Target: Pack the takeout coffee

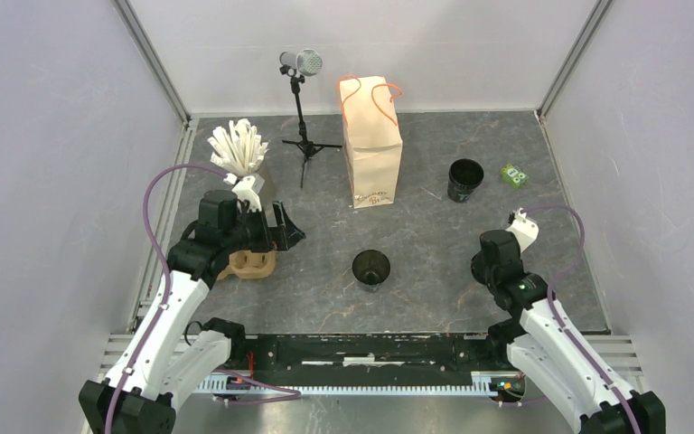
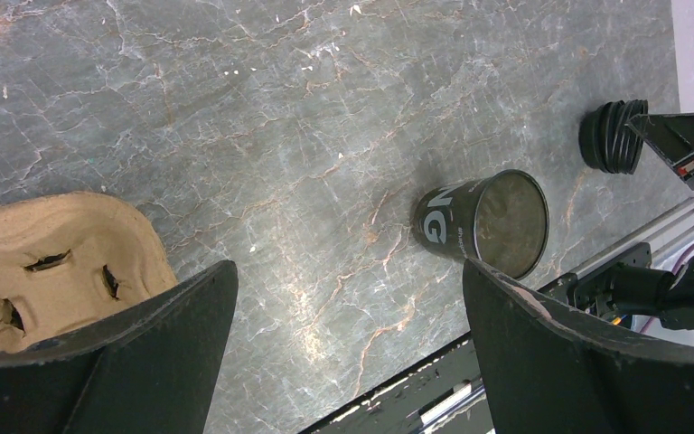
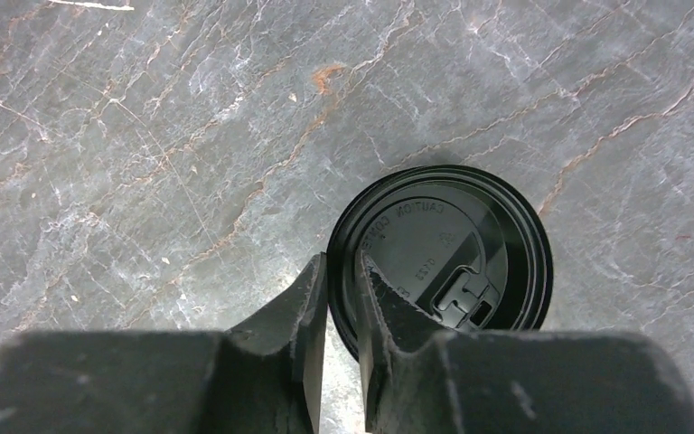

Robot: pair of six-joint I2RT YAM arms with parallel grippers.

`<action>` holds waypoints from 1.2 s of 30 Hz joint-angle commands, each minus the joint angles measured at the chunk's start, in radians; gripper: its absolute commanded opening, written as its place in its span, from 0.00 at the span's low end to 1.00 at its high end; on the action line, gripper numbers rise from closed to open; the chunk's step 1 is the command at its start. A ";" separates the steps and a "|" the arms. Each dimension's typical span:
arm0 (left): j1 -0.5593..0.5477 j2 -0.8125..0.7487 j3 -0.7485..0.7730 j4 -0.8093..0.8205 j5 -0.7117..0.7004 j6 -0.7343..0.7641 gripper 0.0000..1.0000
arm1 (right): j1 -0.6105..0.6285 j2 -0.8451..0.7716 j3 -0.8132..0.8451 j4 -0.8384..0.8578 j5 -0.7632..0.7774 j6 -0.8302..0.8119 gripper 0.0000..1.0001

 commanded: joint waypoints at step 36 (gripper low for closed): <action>0.000 -0.019 -0.004 0.006 0.032 0.028 1.00 | -0.003 -0.104 0.001 0.074 -0.113 -0.217 0.19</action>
